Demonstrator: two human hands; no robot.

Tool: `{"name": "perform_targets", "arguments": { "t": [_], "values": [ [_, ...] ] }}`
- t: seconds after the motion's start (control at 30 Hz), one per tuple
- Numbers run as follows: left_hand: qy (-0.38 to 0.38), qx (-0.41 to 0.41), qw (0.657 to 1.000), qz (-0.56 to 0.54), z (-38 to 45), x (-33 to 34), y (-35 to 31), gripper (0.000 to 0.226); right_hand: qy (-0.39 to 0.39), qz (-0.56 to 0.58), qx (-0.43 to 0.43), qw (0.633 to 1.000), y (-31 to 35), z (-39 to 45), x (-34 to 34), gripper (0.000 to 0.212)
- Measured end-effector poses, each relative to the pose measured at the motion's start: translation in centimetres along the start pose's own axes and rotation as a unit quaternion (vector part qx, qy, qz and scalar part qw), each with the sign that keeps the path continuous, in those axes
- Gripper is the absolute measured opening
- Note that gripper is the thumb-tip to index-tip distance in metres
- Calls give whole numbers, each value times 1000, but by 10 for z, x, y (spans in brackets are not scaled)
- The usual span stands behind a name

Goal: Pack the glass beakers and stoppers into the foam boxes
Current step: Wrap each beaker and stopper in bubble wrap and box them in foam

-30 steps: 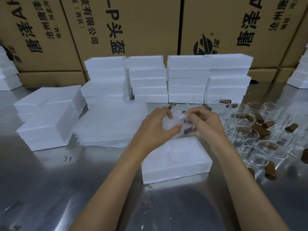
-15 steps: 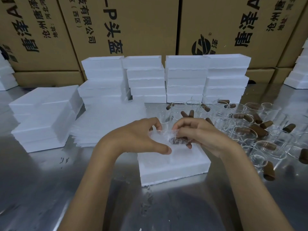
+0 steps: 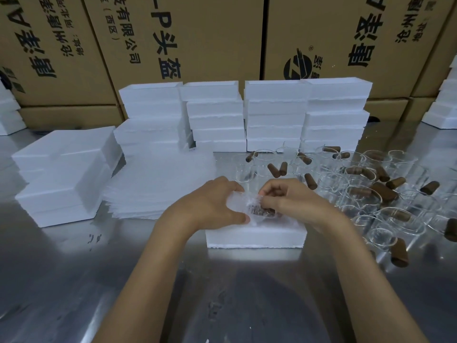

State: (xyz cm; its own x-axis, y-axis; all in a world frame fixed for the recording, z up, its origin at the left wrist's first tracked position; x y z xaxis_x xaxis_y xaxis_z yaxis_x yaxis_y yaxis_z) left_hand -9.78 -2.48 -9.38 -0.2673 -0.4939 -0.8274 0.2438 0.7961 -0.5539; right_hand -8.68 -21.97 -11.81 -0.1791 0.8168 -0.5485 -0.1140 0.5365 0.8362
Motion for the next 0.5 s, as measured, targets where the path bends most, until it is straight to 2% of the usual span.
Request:
{"name": "perform_targets", "arguments": {
  "t": [0.17,0.27,0.37,0.43,0.5],
  "values": [
    [-46,31,997,54,9,13,-2,78,-44,-12,-7,999,-3,3,1,12],
    [-194,136,972,9,8,6,-11,71,-106,36,-21,993,-3,5,-2,14],
    [-355,199,911,-58,18,-16,-10,43,-194,100,-24,976,-6,9,-6,18],
    [-420,172,890,-38,38,-36,4,37,-246,135,-10,960,-9,11,-7,22],
    [-436,85,896,19,66,-61,26,47,-275,147,13,950,-13,12,-8,23]
  ]
}}
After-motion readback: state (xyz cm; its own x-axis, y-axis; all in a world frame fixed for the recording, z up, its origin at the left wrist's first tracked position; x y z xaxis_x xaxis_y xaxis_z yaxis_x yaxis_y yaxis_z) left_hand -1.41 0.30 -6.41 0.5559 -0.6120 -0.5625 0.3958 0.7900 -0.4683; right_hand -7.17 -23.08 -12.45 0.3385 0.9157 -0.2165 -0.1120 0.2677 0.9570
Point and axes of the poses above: each hand's wrist, its own z-axis towards the middle knuckle, its own x-axis out of the palm, y = z × x, the point moved 1 cm from there along z, towards the middle knuckle, and after that the axes turned 7 degrees about -z, right-handed, at the moved point
